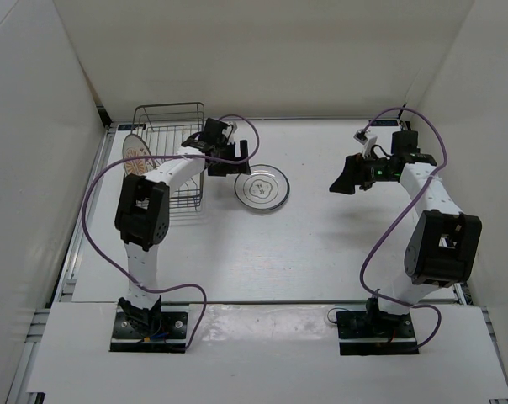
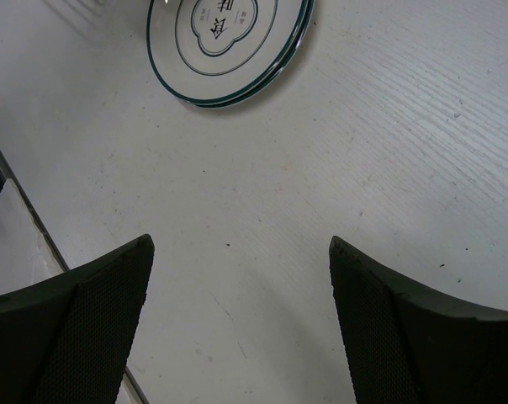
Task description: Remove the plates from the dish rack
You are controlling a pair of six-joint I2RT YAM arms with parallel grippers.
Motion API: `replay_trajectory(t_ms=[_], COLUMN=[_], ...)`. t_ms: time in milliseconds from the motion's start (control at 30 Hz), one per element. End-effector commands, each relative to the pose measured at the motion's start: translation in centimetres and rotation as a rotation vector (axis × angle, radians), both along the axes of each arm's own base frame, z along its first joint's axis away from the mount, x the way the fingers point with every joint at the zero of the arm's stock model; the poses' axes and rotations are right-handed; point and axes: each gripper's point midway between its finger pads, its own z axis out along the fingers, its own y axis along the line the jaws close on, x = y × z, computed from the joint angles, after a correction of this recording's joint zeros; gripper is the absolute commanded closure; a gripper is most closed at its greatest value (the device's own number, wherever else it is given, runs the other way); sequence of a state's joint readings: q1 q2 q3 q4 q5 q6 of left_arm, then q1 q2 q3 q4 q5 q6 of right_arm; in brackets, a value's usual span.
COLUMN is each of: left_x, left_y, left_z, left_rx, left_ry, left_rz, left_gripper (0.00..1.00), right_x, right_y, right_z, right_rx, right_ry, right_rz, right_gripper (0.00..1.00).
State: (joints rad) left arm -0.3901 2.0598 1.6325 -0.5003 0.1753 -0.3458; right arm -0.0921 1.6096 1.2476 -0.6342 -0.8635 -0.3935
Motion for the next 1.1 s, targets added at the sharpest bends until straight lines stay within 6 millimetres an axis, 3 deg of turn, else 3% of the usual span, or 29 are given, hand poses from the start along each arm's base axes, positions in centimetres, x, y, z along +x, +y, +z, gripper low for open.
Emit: replay_trajectory(t_ms=[0,67,167,333,400,433,533,567,633,667,733,767,833,867,1000,1067], left_x=[0.3,0.6,1.4,2.8,3.4,3.3,3.2,2.3,2.0,1.2,0.5,-0.1,-1.2,-1.7,-3.1,-3.4], left_y=[0.3,0.0,0.2,1.4,3.2,4.6,9.0,10.5,13.7,16.9,19.3,21.6,23.3,25.4,28.8,29.4], left_z=[2.4,3.2,6.0,14.5,17.0,20.3,22.4,24.7,24.1,24.8,24.4,24.5,24.6,24.4,23.2,22.7], left_rx=[0.040,0.040,0.084,0.158,0.240,0.264,0.372,0.371,0.401,0.421,0.463,0.495,0.529,0.550,0.565,0.559], left_ry=[-0.057,-0.075,-0.153,-0.381,-0.462,-0.546,-0.620,-0.661,-0.629,-0.611,-0.581,-0.562,-0.550,-0.527,-0.463,-0.440], left_rz=[0.005,-0.006,-0.020,-0.072,-0.034,-0.001,0.081,0.127,0.205,0.265,0.314,0.352,0.381,0.426,0.508,0.503], left_gripper=[0.00,0.00,0.00,0.00,0.00,0.00,0.00,0.00,0.00,0.00,0.00,0.00,0.00,0.00,0.00,0.00], right_x=[0.7,0.7,0.7,0.7,0.8,0.9,1.1,1.1,1.2,1.2,1.2,1.2,1.1,1.0,0.9,0.9], right_y=[-0.1,-0.1,-0.1,0.1,0.1,0.1,0.2,0.1,0.2,0.2,0.1,0.1,0.1,0.1,0.1,0.1], right_z=[1.3,1.2,1.1,0.8,0.9,0.8,0.9,0.8,0.7,0.6,0.5,0.5,0.5,0.3,0.3,0.4], right_rx=[0.010,0.012,0.009,0.020,0.025,0.025,0.029,0.031,0.030,0.028,0.032,0.030,0.030,0.031,0.033,0.031], right_ry=[-0.034,-0.029,-0.031,-0.021,-0.021,-0.020,-0.023,-0.022,-0.022,-0.022,-0.018,-0.019,-0.017,-0.012,-0.008,-0.009], right_rz=[0.004,0.006,0.007,0.006,0.001,0.000,-0.001,-0.002,0.001,0.001,0.000,-0.001,0.000,0.002,0.001,0.000], right_gripper=[0.14,0.14,0.14,0.14,0.14,0.14,0.14,0.14,0.14,0.14,0.14,0.14,0.14,0.14,0.14,0.14])
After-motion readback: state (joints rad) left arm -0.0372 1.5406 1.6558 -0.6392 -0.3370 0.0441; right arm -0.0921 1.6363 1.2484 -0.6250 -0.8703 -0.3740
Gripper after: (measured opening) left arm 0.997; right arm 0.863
